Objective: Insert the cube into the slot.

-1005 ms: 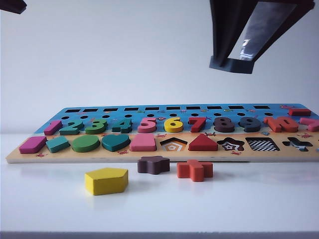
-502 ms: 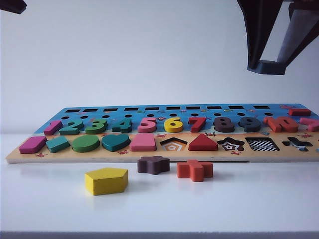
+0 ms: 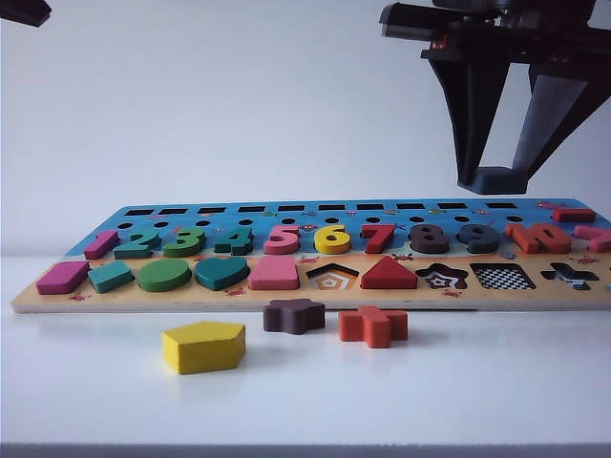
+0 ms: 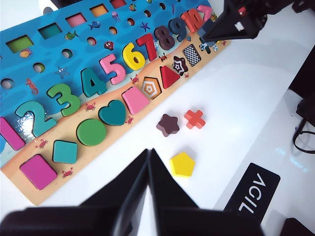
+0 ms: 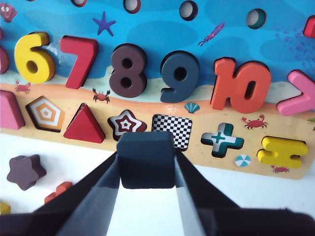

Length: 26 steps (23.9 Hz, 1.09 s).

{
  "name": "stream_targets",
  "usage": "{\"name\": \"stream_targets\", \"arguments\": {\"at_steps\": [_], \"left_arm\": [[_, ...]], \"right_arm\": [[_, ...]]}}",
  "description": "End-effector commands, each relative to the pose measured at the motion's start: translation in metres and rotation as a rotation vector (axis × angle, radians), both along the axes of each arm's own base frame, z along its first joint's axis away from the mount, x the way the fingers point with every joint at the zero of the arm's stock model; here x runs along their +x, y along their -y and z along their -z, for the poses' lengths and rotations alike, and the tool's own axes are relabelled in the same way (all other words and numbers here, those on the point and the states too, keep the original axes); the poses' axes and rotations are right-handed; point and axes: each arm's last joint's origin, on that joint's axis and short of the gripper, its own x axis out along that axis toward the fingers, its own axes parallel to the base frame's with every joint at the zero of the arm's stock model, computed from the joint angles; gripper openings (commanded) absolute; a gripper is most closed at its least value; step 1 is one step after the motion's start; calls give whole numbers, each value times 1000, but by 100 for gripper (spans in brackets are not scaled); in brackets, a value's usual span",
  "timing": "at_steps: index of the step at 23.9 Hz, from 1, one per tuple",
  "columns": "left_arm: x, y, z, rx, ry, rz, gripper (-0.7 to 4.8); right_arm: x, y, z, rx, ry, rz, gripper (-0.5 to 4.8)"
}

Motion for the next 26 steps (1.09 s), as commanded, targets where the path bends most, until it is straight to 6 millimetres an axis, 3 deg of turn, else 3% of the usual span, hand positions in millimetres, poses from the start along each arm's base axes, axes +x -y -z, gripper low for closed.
{"name": "stream_targets", "arguments": {"at_steps": [1, 11, 26], "left_arm": [[0, 0, -3, -10, 19, 6, 10], [0, 0, -3, -10, 19, 6, 10], [0, 0, -3, -10, 19, 6, 9]], "right_arm": [[4, -3, 4, 3, -3, 28, 35], [5, -2, 13, -42, 16, 91, 35], [-6, 7, 33, 57, 81, 114, 26]]}}
